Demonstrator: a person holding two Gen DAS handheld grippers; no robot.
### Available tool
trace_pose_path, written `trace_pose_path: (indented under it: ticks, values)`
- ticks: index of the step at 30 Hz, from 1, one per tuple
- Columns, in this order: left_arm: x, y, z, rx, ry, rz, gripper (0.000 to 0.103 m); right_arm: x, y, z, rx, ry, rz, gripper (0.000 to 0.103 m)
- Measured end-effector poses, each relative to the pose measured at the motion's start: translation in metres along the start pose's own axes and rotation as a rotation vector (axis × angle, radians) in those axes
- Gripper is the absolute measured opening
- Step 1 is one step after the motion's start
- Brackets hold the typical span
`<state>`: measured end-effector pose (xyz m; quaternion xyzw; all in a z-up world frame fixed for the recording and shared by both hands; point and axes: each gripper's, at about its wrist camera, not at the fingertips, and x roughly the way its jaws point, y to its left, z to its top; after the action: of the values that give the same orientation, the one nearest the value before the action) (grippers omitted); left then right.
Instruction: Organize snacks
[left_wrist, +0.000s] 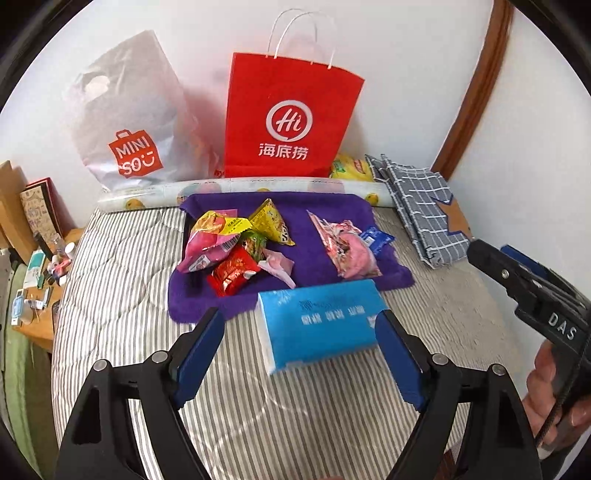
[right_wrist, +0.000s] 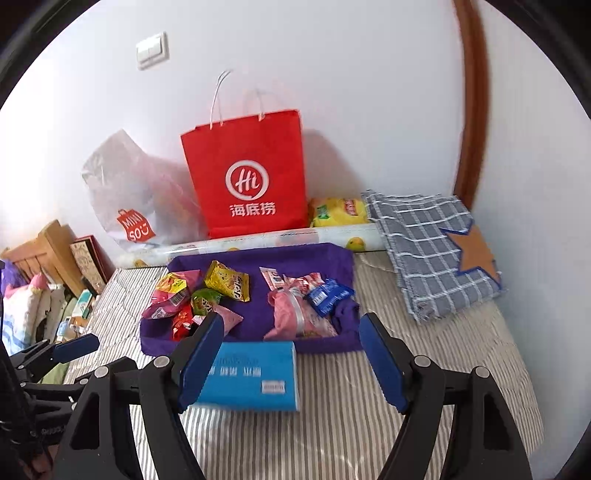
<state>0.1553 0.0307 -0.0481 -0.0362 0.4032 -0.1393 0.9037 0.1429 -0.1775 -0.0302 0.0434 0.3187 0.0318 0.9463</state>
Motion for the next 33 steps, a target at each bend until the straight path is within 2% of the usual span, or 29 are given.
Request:
trace_pose_path:
  ticks: [5, 11, 15, 19, 27, 33]
  values:
    - [-0.03, -0.017, -0.014, 0.04, -0.049, 0.019, 0.085, -0.034, -0.003, -0.021, 0.017, 0.01, -0.016, 0.074]
    - [-0.066, -0.041, -0.035, 0.084, -0.103, 0.031, 0.089, -0.079, -0.008, -0.046, 0.024, -0.022, -0.04, 0.076]
    - [-0.091, -0.055, -0.048, 0.093, -0.136, 0.055, 0.091, -0.109, -0.011, -0.056, 0.024, -0.06, -0.043, 0.083]
    - [-0.114, -0.063, -0.058, 0.09, -0.171, 0.066, 0.094, -0.139, -0.012, -0.067, 0.005, -0.102, -0.036, 0.098]
    - [-0.144, -0.079, -0.066, 0.123, -0.221, 0.099, 0.097, -0.16, -0.009, -0.07, 0.014, -0.125, -0.042, 0.101]
    - [-0.154, -0.074, -0.066, 0.099, -0.242, 0.095, 0.098, -0.174, -0.006, -0.068, 0.013, -0.15, -0.054, 0.101]
